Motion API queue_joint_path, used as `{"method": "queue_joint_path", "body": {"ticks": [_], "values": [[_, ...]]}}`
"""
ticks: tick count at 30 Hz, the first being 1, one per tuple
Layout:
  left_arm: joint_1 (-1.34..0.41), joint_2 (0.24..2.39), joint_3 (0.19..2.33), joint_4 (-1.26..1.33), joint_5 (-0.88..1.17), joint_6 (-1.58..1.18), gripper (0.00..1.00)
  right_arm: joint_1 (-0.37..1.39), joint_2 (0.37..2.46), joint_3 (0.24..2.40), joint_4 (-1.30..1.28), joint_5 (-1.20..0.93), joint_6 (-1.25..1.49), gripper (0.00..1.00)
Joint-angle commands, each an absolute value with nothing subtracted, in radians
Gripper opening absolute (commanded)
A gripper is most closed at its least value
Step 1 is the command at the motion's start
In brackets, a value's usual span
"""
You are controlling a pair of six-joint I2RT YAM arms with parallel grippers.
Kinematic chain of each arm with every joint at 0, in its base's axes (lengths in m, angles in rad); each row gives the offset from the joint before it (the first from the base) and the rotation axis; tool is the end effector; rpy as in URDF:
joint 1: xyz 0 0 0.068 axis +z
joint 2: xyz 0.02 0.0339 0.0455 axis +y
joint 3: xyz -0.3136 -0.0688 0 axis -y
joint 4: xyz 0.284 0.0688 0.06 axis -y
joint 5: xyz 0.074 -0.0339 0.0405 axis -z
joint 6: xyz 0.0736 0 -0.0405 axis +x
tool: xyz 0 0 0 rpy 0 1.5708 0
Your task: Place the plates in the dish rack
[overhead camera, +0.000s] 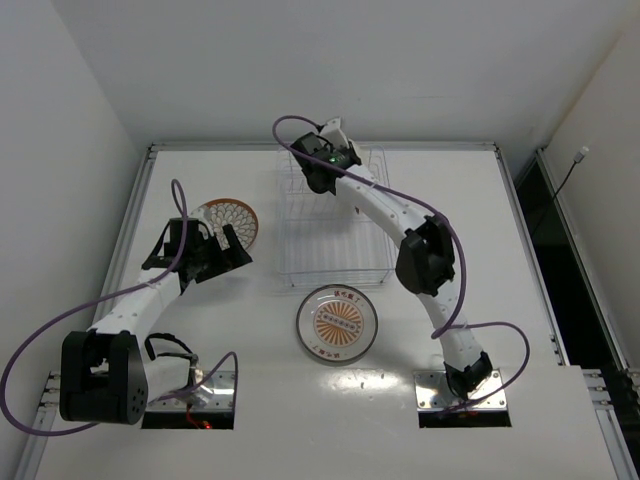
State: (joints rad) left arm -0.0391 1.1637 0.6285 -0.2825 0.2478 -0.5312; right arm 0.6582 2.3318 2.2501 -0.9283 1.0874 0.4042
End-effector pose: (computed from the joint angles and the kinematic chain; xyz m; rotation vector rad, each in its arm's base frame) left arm 0.2692 -0.0286 0.2022 -0.4754 2.3840 -0.5602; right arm 0.5001 0.3043 0.2856 0.0933 2.0563 -0.7610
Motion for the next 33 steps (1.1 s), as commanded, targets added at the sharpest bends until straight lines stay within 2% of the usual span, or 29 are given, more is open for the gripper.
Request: {"method": "queue_joint_path", "body": {"ticks": [1,9,13,16,19,20,24,27,29,31,32,33], "values": [[-0.049,1.164,0.646,-0.252,0.253,-0.522,0.97,0.657,2.347,2.191,-1.037,0.847,0.449,0.05],[-0.049,1.155,0.646,-0.252,0.253,-0.522,0.97,0.647,2.326,2.154,-1.015,0.715,0.488,0.08],[-0.049,1.155,0.646,-0.252,0.253,-0.522,0.97,0.638,2.303,2.19,-1.038,0.715,0.488,0.39],[-0.049,1.155,0.646,-0.252,0.253,-0.522,0.97,0.618,2.24,2.2,-1.039,0.675,0.448,0.55],[-0.049,1.155,0.646,-0.252,0.253,-0.522,0.97,0.607,2.174,2.238,-1.039,0.589,0.393,0.67],[-0.049,1.155,0.646,-0.252,0.253,-0.522,0.97,0.598,2.107,2.238,-1.039,0.565,0.382,0.77],[-0.049,1.164,0.646,-0.252,0.262,-0.522,0.97,0.588,1.877,2.156,-0.973,0.459,0.362,1.0],[-0.049,1.164,0.646,-0.252,0.262,-0.522,0.97,0.566,1.716,1.999,-0.919,0.306,0.419,1.0],[-0.049,1.164,0.646,-0.252,0.271,-0.522,0.97,0.555,1.535,1.794,-0.879,0.171,0.532,1.0],[-0.049,1.164,0.646,-0.252,0.272,-0.522,0.97,0.555,1.384,1.478,-0.731,0.057,0.633,1.0],[-0.049,1.164,0.646,-0.252,0.272,-0.522,0.97,0.555,1.217,1.359,-0.657,-0.05,0.754,1.0],[-0.049,1.164,0.646,-0.252,0.272,-0.522,0.97,0.555,1.134,1.134,-0.524,-0.089,0.82,1.0]]}}
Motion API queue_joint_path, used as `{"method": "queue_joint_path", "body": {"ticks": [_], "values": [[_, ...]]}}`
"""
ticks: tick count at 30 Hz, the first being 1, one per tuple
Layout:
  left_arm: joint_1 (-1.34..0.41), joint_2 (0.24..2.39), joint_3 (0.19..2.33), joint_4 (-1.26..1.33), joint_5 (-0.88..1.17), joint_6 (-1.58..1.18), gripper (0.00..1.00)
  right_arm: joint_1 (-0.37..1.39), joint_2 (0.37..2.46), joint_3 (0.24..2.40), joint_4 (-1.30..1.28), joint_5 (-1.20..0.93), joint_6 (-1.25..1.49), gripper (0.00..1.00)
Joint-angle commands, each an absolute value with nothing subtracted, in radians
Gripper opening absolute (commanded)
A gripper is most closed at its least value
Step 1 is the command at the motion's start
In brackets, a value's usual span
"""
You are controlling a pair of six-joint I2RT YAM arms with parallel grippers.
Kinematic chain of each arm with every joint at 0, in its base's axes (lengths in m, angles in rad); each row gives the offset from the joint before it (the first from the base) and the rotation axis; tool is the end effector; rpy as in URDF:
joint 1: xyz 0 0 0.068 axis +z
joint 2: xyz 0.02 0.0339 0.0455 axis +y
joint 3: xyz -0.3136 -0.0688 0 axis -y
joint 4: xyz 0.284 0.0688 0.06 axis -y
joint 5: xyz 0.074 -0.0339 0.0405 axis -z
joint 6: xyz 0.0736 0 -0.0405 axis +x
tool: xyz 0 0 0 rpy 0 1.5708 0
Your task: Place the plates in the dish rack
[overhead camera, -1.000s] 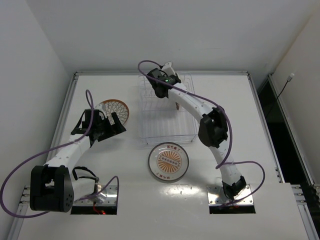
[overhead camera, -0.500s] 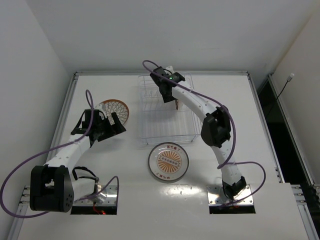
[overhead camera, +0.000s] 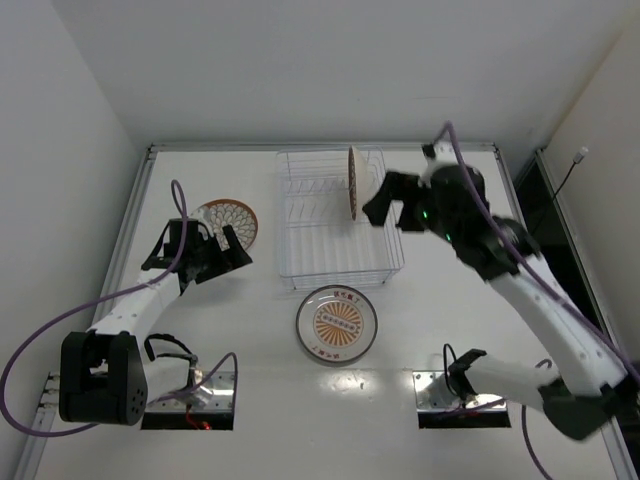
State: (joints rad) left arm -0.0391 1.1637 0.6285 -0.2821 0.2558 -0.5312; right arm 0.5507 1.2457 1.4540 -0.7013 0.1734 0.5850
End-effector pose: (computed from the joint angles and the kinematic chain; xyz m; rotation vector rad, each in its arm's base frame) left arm 0.2691 -0.0292 0.2023 -0.4716 2.3848 -0.5698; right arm 0.2745 0.1537 0.4588 0.1447 2.0922 0.5201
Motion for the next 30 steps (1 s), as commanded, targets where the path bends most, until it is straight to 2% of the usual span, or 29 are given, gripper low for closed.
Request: {"method": "queue_joint_path", "body": {"ticks": [1,2,6,10,13,16,24,30], "values": [[-0.049,1.164,0.646,-0.252,0.272,-0.522,0.97,0.555,1.058,1.036,-0.476,-0.13,0.945,1.0],[-0.049,1.164,0.646,-0.252,0.272,-0.522,0.97,0.546,0.922,0.873,-0.441,-0.141,1.0,1.0],[-0.058,1.164,0.646,-0.252,0.272,-0.522,0.97,0.535,0.677,0.621,-0.474,-0.17,1.195,1.0],[-0.058,1.164,0.646,-0.252,0.272,-0.522,0.97,0.535,0.519,0.471,-0.567,-0.21,1.353,0.95],[-0.058,1.164,0.646,-0.252,0.272,-0.522,0.97,0.535,0.479,0.376,-0.606,-0.257,1.452,0.93],[-0.058,1.155,0.646,-0.252,0.272,-0.522,0.97,0.526,0.488,0.241,-0.508,-0.351,1.522,0.92],[-0.058,1.144,0.646,-0.252,0.253,-0.522,0.97,0.497,0.797,0.348,-0.473,-0.341,1.445,0.92],[-0.058,1.144,0.646,-0.252,0.253,-0.522,0.97,0.468,0.952,0.348,-0.352,-0.351,1.436,0.8]]}}
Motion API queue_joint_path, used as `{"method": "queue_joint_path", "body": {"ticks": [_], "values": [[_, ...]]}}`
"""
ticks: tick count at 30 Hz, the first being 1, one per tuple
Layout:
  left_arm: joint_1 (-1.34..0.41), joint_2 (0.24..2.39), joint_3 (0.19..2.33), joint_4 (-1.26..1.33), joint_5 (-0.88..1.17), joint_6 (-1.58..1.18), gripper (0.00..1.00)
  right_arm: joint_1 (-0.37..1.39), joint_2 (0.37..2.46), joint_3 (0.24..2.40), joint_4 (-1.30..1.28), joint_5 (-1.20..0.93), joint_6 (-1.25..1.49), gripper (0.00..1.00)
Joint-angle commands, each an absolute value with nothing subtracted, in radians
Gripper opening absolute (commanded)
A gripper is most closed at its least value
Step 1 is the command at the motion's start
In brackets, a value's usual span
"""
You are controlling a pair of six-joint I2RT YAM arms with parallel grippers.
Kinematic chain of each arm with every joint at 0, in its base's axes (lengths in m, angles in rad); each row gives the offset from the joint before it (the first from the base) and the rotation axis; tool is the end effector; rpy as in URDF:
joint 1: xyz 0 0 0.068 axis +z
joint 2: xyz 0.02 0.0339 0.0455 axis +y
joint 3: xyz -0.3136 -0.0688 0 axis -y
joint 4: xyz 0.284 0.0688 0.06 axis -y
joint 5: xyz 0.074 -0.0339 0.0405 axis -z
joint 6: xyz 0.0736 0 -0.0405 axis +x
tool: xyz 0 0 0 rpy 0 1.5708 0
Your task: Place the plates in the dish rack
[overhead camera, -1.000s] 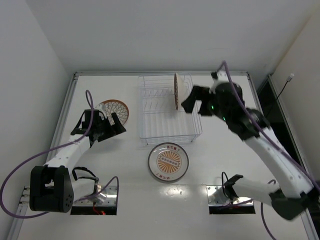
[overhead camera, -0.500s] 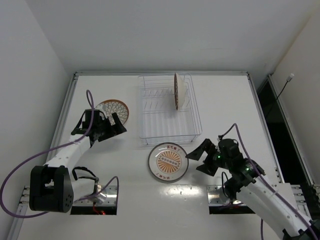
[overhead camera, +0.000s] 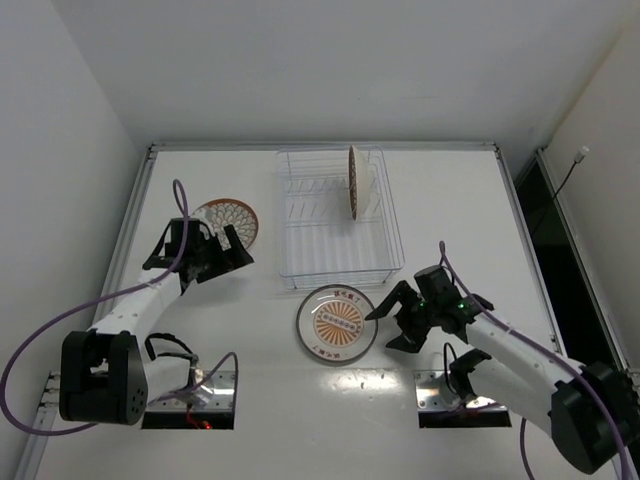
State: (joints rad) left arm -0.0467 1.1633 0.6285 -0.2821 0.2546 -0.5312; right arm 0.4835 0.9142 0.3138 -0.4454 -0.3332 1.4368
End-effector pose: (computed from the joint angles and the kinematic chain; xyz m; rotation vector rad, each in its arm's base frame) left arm 0.2689 -0.0311 0.2024 -0.4631 2.3870 -0.5719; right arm 0.1382 0.0998 0.1267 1.2404 2.6939 0.9379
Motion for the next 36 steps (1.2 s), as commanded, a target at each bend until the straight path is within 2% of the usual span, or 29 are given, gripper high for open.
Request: {"method": "queue_joint_path", "body": {"ticks": [1,13,17,19,20,22,25,26,29,32,33,36], "values": [[-0.058,1.144,0.646,-0.252,0.253,-0.522,0.97,0.468,0.968,0.348,-0.351,-0.351,1.436,0.79],[-0.058,1.154,0.646,-0.242,0.296,-0.522,0.97,0.514,1.13,0.339,-0.203,-0.299,1.387,0.69],[-0.067,1.102,0.646,-0.242,0.296,-0.522,0.97,0.557,1.163,0.339,-0.186,-0.256,1.378,0.68],[-0.067,1.074,0.646,-0.242,0.284,-0.522,0.97,0.572,1.163,0.325,-0.176,-0.233,1.378,0.64],[-0.067,1.062,0.646,-0.242,0.275,-0.522,0.97,0.583,1.163,0.316,-0.138,-0.219,1.378,0.58],[-0.078,1.04,0.646,-0.242,0.242,-0.512,0.97,0.594,1.184,0.282,-0.092,-0.209,1.378,0.54],[-0.078,1.016,0.646,-0.262,0.227,-0.512,0.97,0.618,1.25,0.268,-0.014,-0.209,1.378,0.43],[-0.078,1.003,0.646,-0.262,0.213,-0.512,0.97,0.632,1.27,0.278,0.023,-0.209,1.378,0.37],[-0.078,0.991,0.646,-0.272,0.19,-0.512,0.97,0.653,1.353,0.32,0.049,-0.2,1.362,0.33],[-0.095,0.98,0.657,-0.296,0.141,-0.512,0.97,0.68,1.431,0.385,0.049,-0.199,1.336,0.23],[-0.106,0.968,0.669,-0.307,0.123,-0.512,0.97,0.695,1.44,0.402,0.028,-0.199,1.336,0.12],[-0.184,0.937,0.679,-0.35,0.017,-0.512,0.97,0.745,1.404,0.44,-0.05,-0.126,1.336,0.0]]}}
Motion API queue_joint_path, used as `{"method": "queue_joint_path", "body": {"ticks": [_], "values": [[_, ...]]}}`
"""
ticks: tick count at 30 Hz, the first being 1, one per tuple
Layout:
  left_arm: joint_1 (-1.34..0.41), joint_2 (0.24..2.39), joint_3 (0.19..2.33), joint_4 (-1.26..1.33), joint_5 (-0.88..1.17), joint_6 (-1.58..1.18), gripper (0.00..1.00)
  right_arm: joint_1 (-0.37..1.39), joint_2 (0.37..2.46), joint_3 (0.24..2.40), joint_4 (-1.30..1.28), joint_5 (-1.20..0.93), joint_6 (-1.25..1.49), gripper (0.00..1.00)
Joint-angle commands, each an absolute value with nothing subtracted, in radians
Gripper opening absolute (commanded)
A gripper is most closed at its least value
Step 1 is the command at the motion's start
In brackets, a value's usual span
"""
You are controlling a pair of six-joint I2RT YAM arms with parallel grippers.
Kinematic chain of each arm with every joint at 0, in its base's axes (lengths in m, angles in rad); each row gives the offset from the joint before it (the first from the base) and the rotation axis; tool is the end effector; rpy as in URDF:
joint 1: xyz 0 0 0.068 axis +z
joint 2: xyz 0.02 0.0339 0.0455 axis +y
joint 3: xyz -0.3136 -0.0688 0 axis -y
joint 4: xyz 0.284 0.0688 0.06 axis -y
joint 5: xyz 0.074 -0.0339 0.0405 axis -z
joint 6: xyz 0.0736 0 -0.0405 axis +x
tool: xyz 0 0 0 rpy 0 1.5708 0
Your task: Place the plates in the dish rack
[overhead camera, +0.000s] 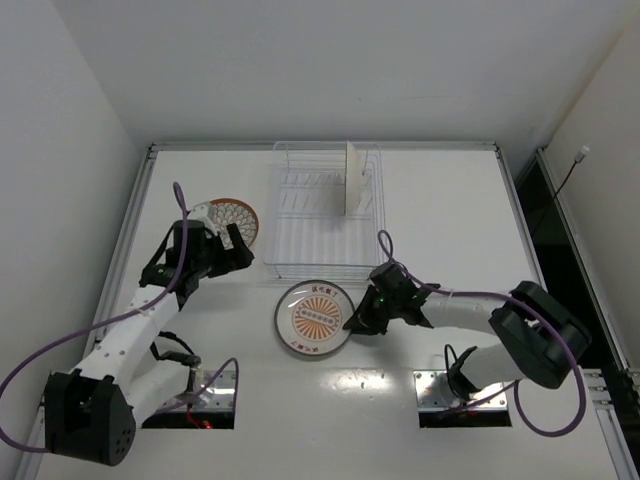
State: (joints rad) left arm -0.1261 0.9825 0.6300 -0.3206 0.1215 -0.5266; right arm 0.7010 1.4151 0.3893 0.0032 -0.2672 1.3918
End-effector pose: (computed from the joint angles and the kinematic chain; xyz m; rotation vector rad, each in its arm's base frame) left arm 0.2451 -0.0401 0.2410 -0.3885 2.2504 -0.4840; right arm 0.1751 0.1732 0.0878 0.8950 2.8170 0.9177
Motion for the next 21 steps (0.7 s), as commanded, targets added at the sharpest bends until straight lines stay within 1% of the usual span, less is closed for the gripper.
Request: {"method": "queue_joint_path", "body": {"ticks": [1,2,3,5,7,8,9,10,11,14,15,17,18,20,21], "values": [[-0.236,0.913,0.68,-0.362,-0.013,-0.521,0.97,0.77,1.378,0.44,-0.072,-0.079,1.336,0.0],[-0.264,0.898,0.68,-0.392,-0.072,-0.531,0.97,0.784,1.309,0.44,-0.122,-0.03,1.347,0.0],[-0.291,0.879,0.68,-0.406,-0.104,-0.544,0.97,0.796,1.308,0.44,-0.123,-0.029,1.347,0.0],[-0.414,0.806,0.663,-0.426,-0.217,-0.61,0.97,0.837,1.175,0.46,-0.207,0.066,1.358,0.0],[-0.512,0.746,0.603,-0.426,-0.296,-0.653,0.97,0.865,1.094,0.474,-0.295,0.096,1.358,0.0],[-0.605,0.717,0.577,-0.426,-0.339,-0.705,0.97,0.889,1.028,0.497,-0.334,0.107,1.347,0.0],[-0.648,0.666,0.551,-0.417,-0.413,-0.73,0.98,0.899,0.999,0.511,-0.375,0.132,1.338,0.0],[-0.693,0.644,0.496,-0.417,-0.448,-0.754,0.98,0.91,0.971,0.531,-0.458,0.146,1.338,0.0],[-0.775,0.625,0.474,-0.417,-0.484,-0.817,0.98,0.922,0.942,0.531,-0.498,0.158,1.338,0.0],[-0.879,0.562,0.462,-0.466,-0.544,-0.856,0.98,0.922,0.795,0.561,-0.644,0.202,1.327,0.0],[-0.896,0.545,0.474,-0.489,-0.566,-0.885,0.98,0.931,0.713,0.575,-0.678,0.242,1.312,0.0],[-0.939,0.496,0.508,-0.541,-0.632,-0.899,0.98,0.931,0.651,0.652,-0.78,0.317,1.266,0.0],[-0.948,0.485,0.521,-0.56,-0.652,-0.899,0.98,0.931,0.637,0.737,-0.813,0.348,1.221,0.0],[-0.957,0.476,0.575,-0.589,-0.702,-0.899,0.98,0.931,0.661,0.849,-0.9,0.443,1.165,0.0],[-0.957,0.488,0.598,-0.601,-0.712,-0.89,0.98,0.931,0.693,0.98,-0.926,0.471,1.134,0.0]]}}
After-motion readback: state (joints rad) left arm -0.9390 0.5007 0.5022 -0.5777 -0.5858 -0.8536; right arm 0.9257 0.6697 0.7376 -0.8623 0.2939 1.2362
